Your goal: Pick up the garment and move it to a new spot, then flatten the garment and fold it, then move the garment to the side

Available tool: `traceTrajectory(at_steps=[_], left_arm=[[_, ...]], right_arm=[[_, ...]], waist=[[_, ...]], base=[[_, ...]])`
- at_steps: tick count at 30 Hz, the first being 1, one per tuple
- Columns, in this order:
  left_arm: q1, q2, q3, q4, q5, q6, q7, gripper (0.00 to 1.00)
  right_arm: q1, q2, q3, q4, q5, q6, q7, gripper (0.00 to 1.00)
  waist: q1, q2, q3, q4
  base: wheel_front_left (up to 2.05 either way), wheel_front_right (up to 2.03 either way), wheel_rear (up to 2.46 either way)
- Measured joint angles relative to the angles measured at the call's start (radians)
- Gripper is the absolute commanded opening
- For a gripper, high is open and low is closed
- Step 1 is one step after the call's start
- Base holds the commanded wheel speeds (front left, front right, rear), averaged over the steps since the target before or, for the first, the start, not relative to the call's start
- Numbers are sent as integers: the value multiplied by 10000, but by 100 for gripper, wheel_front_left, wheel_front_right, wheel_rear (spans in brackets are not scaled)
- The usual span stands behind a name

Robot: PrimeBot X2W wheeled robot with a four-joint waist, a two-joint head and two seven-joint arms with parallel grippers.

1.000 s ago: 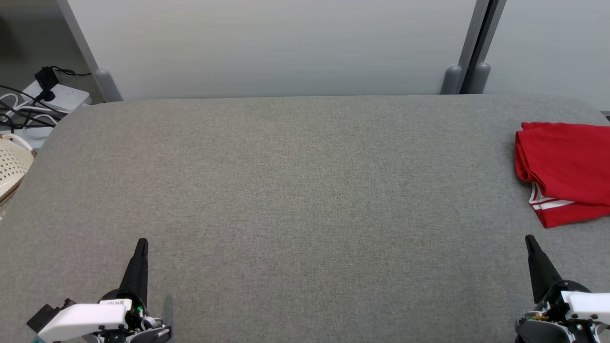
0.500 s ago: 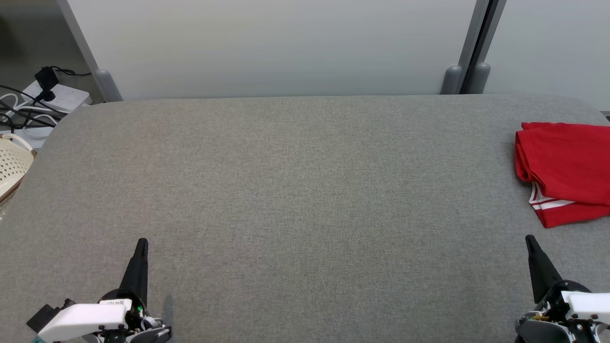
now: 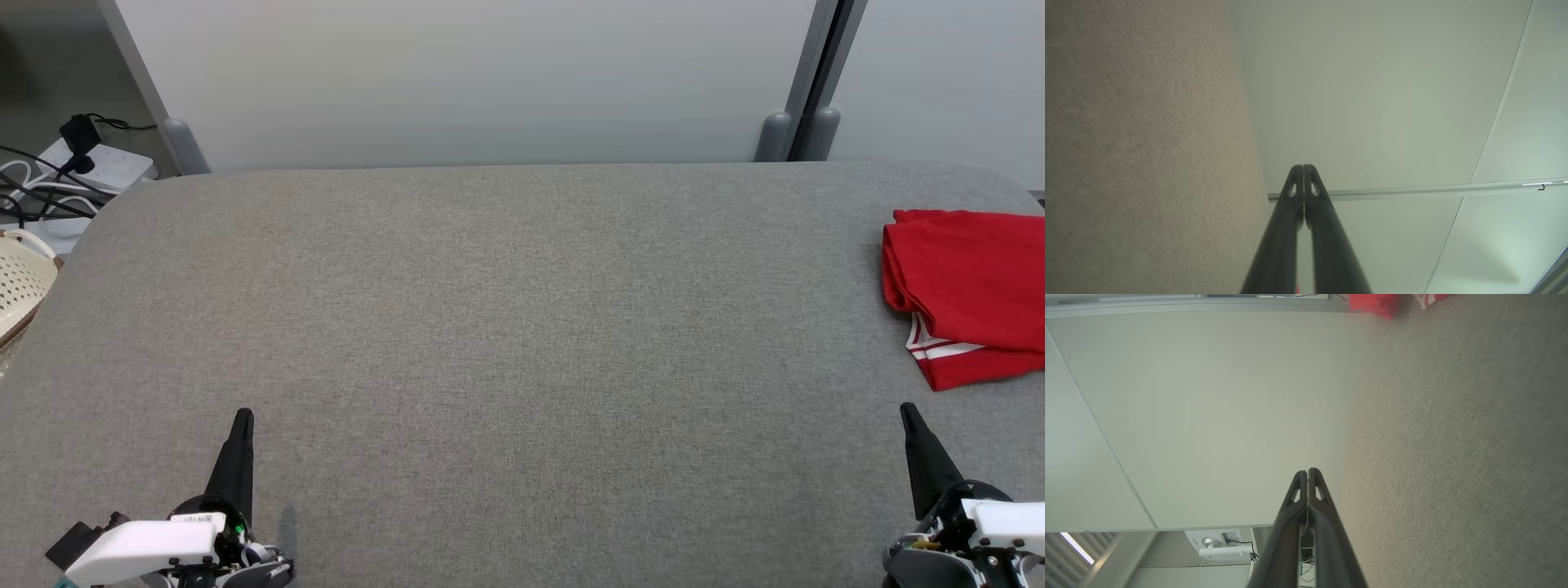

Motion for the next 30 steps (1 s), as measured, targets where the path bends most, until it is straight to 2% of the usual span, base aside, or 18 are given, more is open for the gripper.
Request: traceTrajectory(at_steps=[30], left_arm=[[0, -2, 6, 0, 2, 0, 0, 0]], right_arm=[[0, 2, -6, 0, -21, 0, 0, 0]], waist=[[0, 0, 0, 0]], base=[[0, 0, 0]])
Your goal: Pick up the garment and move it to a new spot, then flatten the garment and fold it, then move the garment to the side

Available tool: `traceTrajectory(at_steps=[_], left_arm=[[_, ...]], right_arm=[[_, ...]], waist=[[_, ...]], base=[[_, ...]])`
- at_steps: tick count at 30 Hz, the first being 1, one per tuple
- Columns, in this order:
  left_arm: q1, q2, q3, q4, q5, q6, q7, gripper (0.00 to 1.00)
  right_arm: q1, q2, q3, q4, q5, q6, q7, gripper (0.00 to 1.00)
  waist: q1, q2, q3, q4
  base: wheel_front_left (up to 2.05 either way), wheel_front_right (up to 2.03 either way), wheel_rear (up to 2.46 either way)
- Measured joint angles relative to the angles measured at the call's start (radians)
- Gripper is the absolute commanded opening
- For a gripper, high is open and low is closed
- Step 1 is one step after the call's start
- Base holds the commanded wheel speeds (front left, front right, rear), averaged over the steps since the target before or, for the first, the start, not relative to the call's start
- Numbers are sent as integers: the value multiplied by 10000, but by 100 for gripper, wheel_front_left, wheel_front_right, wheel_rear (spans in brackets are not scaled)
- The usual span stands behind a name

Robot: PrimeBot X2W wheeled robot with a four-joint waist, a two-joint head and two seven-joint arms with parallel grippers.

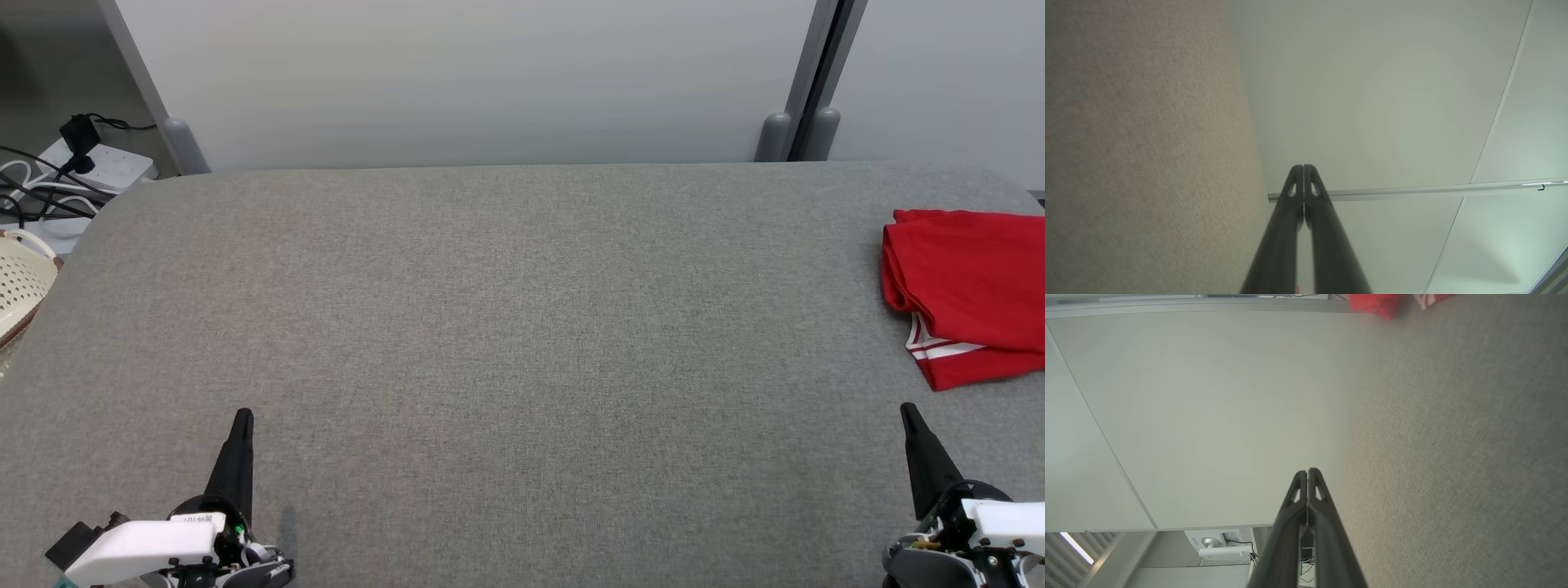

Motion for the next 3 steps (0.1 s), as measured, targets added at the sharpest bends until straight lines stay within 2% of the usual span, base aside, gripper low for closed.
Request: traceTrajectory(at_steps=[3], left_arm=[[0, 0, 0, 0, 0, 0, 0, 0]], right_arm=[[-1, 0, -2, 0, -2, 0, 0, 0]], waist=[[0, 0, 0, 0]], base=[[0, 0, 0]])
